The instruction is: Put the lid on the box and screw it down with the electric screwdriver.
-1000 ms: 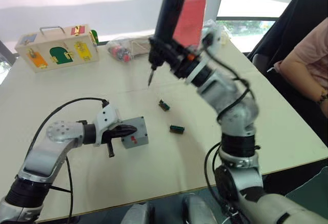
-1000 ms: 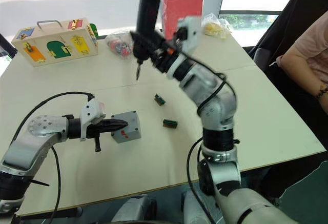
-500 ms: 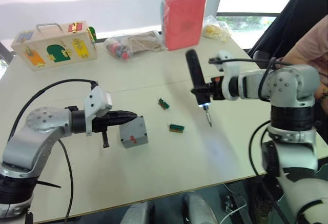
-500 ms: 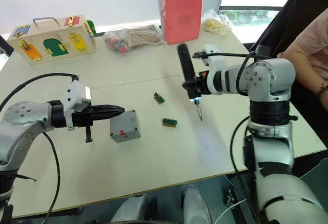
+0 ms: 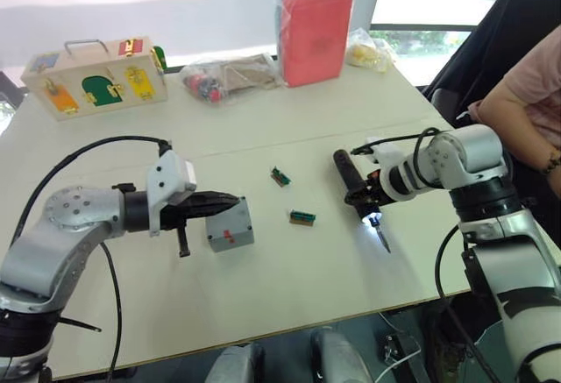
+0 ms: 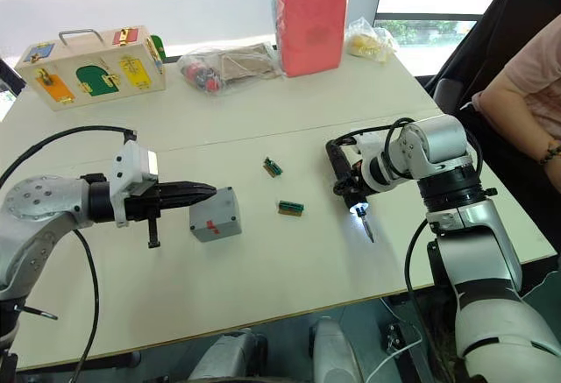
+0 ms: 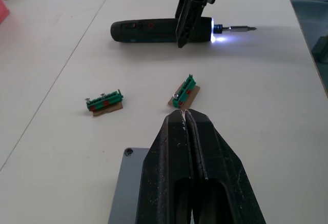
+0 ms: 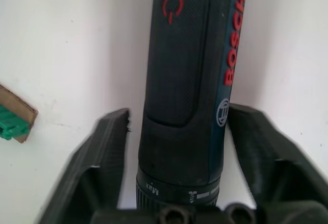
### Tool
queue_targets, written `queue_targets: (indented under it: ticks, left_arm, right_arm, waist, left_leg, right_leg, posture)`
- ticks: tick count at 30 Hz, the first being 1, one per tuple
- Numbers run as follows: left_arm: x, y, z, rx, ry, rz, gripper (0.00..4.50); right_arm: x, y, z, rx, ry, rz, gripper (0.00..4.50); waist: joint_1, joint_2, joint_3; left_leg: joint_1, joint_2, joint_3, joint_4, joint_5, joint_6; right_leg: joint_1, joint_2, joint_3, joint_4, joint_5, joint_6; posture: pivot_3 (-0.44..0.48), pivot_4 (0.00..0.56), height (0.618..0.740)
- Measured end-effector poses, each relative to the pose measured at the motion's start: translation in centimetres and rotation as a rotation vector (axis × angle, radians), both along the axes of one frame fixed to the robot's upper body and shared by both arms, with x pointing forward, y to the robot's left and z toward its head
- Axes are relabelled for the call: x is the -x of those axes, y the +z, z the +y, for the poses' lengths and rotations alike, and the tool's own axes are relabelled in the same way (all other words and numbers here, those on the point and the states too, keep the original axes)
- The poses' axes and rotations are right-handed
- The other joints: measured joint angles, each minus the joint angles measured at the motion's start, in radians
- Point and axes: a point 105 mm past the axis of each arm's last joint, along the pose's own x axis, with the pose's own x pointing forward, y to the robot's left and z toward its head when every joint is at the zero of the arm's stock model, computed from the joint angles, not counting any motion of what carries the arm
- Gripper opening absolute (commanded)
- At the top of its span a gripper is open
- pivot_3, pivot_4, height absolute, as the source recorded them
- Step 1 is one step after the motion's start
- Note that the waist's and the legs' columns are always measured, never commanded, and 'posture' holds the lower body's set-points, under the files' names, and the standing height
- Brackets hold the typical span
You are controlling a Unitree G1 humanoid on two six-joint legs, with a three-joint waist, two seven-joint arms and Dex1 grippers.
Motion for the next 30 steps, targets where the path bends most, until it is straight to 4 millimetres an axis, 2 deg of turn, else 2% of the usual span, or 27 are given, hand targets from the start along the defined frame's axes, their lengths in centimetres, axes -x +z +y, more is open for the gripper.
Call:
queue_targets:
  ticks: [3, 4, 6, 8, 10, 11, 12, 13, 16, 17, 20, 23, 27, 30]
  left_arm:
    - [0.0, -0.4, 0.8, -0.005, 0.039, 0.025, 0.0]
    - [0.0, -0.4, 1.2, -0.012, 0.056, 0.024, 0.0]
    - [-0.2, -0.4, 2.5, -0.019, 0.111, 0.024, 0.0]
    - [-0.6, -0.7, 3.9, -0.019, 0.175, 0.036, 0.0]
    - [-1.0, -1.2, 4.7, -0.021, 0.217, 0.044, 0.0]
    - [-1.2, -1.6, 5.2, -0.025, 0.24, 0.049, 0.0]
    - [-1.2, -2.2, 5.9, -0.03, 0.265, 0.067, 0.0]
    - [-1.3, -2.7, 6.2, -0.034, 0.279, 0.079, 0.0]
    - [-1.1, -4.3, 6.9, -0.056, 0.301, 0.107, 0.0]
    - [-1.2, -4.5, 7.0, -0.06, 0.302, 0.104, 0.0]
    - [-1.4, -5.0, 7.3, -0.068, 0.313, 0.099, 0.0]
    - [-1.9, -5.8, 6.8, -0.047, 0.312, 0.104, 0.0]
    - [-2.4, -8.0, 5.4, -0.043, 0.281, 0.141, 0.0]
    - [-2.8, -8.9, 5.0, -0.058, 0.262, 0.159, 0.0]
  right_arm:
    - [-0.7, 0.7, -0.3, 0.015, 0.003, -0.069, 4.43]
    - [-1.2, 1.7, -0.6, 0.039, 0.023, -0.137, 4.43]
    - [-1.9, 4.4, 0.2, 0.046, 0.132, -0.309, 4.43]
    - [-1.7, 7.1, 2.6, -0.008, 0.273, -0.445, 4.01]
    - [-1.0, 8.7, 4.8, -0.061, 0.396, -0.54, 3.69]
    - [-0.3, 9.2, 6.1, -0.087, 0.486, -0.601, 3.08]
    - [0.3, 9.0, 7.2, -0.108, 0.556, -0.631, 2.91]
    - [0.8, 8.6, 7.9, -0.115, 0.601, -0.642, 2.5]
    - [2.0, 5.3, 10.4, -0.14, 0.711, -0.624, 1.71]
    - [2.2, 4.6, 10.9, -0.149, 0.721, -0.613, 1.15]
    - [2.9, 2.5, 12.6, -0.172, 0.758, -0.586, 0.08]
    - [3.0, 1.5, 13.7, -0.178, 0.773, -0.597, 0.08]
    - [3.8, -1.9, 15.4, -0.166, 0.804, -0.525, 0.08]
    - [4.2, -2.5, 15.8, -0.166, 0.831, -0.512, 0.08]
  waist:
    - [0.011, 0.001, 0.001]
    - [0.014, 0.002, 0.002]
    - [0.016, 0.003, 0.002]
    - [0.012, 0.003, 0.002]
    - [0.011, 0.003, 0.002]
    - [0.013, 0.003, 0.002]
    - [0.015, 0.003, 0.002]
    - [0.015, 0.003, 0.002]
    - [0.018, 0.002, 0.002]
    - [0.019, 0.002, 0.002]
    - [0.02, 0.002, 0.002]
    - [0.018, 0.002, 0.002]
    - [0.017, 0.002, 0.002]
    - [0.017, 0.002, 0.002]
  left_leg:
    - [-0.002, 0.0, 0.0, 0.002, 0.0, 0.0]
    - [-0.004, 0.0, 0.001, 0.002, 0.001, -0.002]
    - [-0.007, 0.0, 0.0, 0.002, 0.002, -0.004]
    - [-0.007, 0.001, 0.0, 0.002, 0.002, -0.004]
    - [-0.007, 0.001, 0.0, 0.002, 0.002, -0.004]
    - [-0.006, 0.001, 0.0, 0.002, 0.002, -0.004]
    - [-0.005, 0.001, 0.0, 0.002, 0.002, -0.004]
    - [-0.005, 0.001, 0.0, 0.002, 0.002, -0.004]
    - [-0.005, 0.0, 0.0, 0.003, 0.002, -0.004]
    - [-0.005, 0.0, 0.0, 0.003, 0.002, -0.004]
    - [-0.005, 0.0, 0.0, 0.003, 0.002, -0.005]
    - [-0.004, 0.0, 0.0, 0.003, 0.002, -0.005]
    - [-0.004, 0.0, 0.0, 0.003, 0.003, -0.005]
    - [-0.004, 0.0, 0.0, 0.003, 0.003, -0.005]
  right_leg:
    - [-0.002, 0.0, 0.0, 0.0, 0.0, 0.0]
    - [-0.004, 0.0, 0.0, 0.0, 0.0, 0.0]
    - [-0.007, 0.0, 0.0, 0.0, 0.0, 0.0]
    - [-0.007, 0.001, 0.0, 0.0, 0.0, 0.0]
    - [-0.006, 0.001, 0.0, 0.0, 0.0, 0.001]
    - [-0.006, 0.001, -0.001, 0.0, 0.0, 0.001]
    - [-0.004, 0.001, -0.001, 0.0, 0.0, 0.001]
    - [-0.004, 0.001, -0.001, 0.0, 0.0, 0.001]
    - [-0.004, 0.0, 0.0, 0.0, 0.0, 0.001]
    - [-0.004, 0.0, -0.001, 0.0, 0.0, 0.001]
    - [-0.004, 0.0, -0.001, 0.001, 0.0, 0.0]
    - [-0.004, 0.0, -0.001, 0.001, 0.0, 0.0]
    - [-0.004, 0.0, 0.0, 0.001, 0.0, 0.0]
    - [-0.004, 0.0, 0.0, 0.001, 0.0, 0.0]
  posture:
    - [0.0, 0.15, 0.74]
    - [0.0, 0.15, 0.74]
    - [0.0, 0.15, 0.74]
    - [0.0, 0.15, 0.74]
    - [0.0, 0.15, 0.74]
    - [0.0, 0.15, 0.74]
    - [0.0, 0.15, 0.74]
    - [0.0, 0.15, 0.74]
    - [0.0, 0.15, 0.74]
    - [0.0, 0.15, 0.74]
    - [0.0, 0.15, 0.74]
    - [0.0, 0.15, 0.74]
    - [0.0, 0.15, 0.74]
    - [0.0, 0.15, 0.74]
